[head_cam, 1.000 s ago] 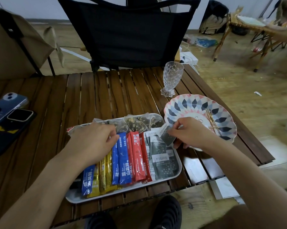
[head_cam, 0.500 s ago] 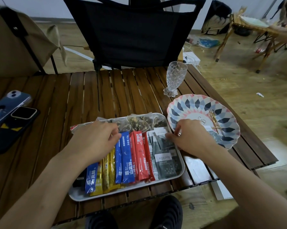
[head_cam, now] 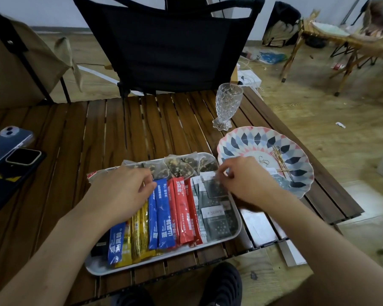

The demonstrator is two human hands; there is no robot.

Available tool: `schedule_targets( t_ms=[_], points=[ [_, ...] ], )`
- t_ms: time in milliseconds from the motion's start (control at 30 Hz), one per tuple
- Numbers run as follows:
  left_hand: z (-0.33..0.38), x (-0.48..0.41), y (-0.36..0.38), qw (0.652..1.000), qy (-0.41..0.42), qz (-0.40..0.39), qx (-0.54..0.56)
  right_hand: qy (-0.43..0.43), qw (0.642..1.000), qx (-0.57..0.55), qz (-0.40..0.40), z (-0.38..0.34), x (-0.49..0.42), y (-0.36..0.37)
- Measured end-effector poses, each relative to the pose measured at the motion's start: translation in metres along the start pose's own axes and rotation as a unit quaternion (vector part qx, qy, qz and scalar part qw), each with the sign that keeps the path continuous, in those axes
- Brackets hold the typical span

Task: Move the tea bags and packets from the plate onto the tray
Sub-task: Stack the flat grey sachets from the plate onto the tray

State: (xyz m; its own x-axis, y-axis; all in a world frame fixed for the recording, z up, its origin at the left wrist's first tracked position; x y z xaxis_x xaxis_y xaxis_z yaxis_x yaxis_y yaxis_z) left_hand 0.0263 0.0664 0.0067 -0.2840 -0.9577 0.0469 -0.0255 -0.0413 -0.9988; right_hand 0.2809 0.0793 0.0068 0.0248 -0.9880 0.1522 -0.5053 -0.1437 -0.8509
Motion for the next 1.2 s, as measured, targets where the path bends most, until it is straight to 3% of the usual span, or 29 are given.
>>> schedule_targets(
  t_ms=[100, 267, 333, 500, 833, 967, 1200],
  points=[
    [0.0, 0.0, 0.0, 1.0, 0.002, 0.004, -0.007, 0.02, 0.998, -0.017, 0.063, 0.031, -0.008, -0.034],
    [0.001, -0.002, 0.002, 1.0, 0.0, 0.002, -0.011, 0.185, 0.98, 0.067, -0.027, 0.11, -0.009, -0.055],
    [0.002, -0.003, 0.003, 1.0, -0.003, -0.001, -0.015, 0.207, 0.974, 0.085, -0.024, 0.123, -0.008, -0.059],
    [0.003, -0.005, 0.006, 1.0, -0.004, -0.004, -0.022, 0.179, 0.981, 0.08, -0.003, 0.114, -0.014, -0.051],
    [0.003, -0.007, 0.01, 0.999, -0.006, -0.02, -0.03, 0.168, 0.984, -0.056, -0.02, 0.104, -0.018, -0.042],
    [0.003, -0.006, 0.009, 0.999, -0.005, -0.02, -0.027, 0.145, 0.988, -0.053, 0.006, 0.102, -0.019, -0.047],
    [0.003, -0.006, 0.008, 0.999, -0.006, -0.018, -0.029, 0.145, 0.987, -0.06, -0.019, 0.099, -0.017, -0.038]
  ],
)
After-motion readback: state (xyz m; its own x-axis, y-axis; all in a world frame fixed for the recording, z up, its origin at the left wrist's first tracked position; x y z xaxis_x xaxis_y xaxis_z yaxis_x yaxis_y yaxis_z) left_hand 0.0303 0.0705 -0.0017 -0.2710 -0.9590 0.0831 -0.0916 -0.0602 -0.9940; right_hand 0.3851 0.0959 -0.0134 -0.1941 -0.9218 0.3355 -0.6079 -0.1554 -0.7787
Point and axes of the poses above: each hand's wrist, its own x-axis away from the middle knuckle, its own y-axis out of the palm, z = x × y, the point moved 5 cm from there along -x, towards the middle knuckle, and after that the axes turned 13 degrees about -x, right-handed, at the moved point
